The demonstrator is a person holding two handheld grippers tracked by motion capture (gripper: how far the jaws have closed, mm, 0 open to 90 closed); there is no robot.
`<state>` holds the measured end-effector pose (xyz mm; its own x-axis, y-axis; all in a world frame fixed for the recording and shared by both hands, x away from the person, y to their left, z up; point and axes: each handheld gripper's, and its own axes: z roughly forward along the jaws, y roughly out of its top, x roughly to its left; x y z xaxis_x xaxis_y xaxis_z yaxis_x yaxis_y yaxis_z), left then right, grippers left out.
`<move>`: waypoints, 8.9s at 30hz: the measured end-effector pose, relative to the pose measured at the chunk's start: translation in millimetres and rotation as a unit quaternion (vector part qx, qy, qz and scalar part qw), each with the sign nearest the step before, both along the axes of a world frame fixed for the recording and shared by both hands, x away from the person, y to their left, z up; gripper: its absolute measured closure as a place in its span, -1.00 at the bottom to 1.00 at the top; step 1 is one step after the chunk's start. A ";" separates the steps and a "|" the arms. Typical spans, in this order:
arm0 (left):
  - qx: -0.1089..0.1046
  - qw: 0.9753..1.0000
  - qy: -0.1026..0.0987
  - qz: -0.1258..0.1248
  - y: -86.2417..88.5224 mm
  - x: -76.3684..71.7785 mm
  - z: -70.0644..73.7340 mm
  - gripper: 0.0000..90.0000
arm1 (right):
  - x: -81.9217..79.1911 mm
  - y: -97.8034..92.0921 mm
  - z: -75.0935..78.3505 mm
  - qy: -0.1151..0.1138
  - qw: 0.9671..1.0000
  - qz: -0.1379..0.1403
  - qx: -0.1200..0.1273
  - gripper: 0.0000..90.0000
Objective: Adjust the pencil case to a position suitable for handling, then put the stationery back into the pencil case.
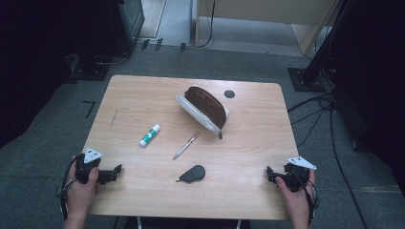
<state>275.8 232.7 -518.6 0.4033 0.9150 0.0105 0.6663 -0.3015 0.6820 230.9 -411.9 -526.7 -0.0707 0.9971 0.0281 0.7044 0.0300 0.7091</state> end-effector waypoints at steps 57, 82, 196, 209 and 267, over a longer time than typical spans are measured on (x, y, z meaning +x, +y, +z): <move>0.001 1.000 0.001 -0.008 -2.3 1.5 0.1 -1.00 | 139.4 134.2 80.5 -0.072 0.987 0.139 0.039 0.10; 0.000 1.000 0.000 -0.010 -2.9 2.3 -0.1 -1.00 | 153.7 151.7 60.8 -0.019 0.989 0.135 0.065 0.72; -0.038 0.994 -0.004 -0.102 -73.4 -14.0 12.7 -1.00 | 24.3 204.6 3.6 -0.009 0.924 0.365 0.112 -0.35; -0.039 0.985 -0.006 -0.170 -115.7 -27.0 9.1 -0.41 | 19.0 225.0 4.0 -0.012 0.926 0.365 0.094 -0.29; -0.054 0.955 -0.007 -0.292 -170.2 -19.8 8.1 0.94 | 18.0 234.8 4.1 -0.014 0.926 0.369 0.077 -0.38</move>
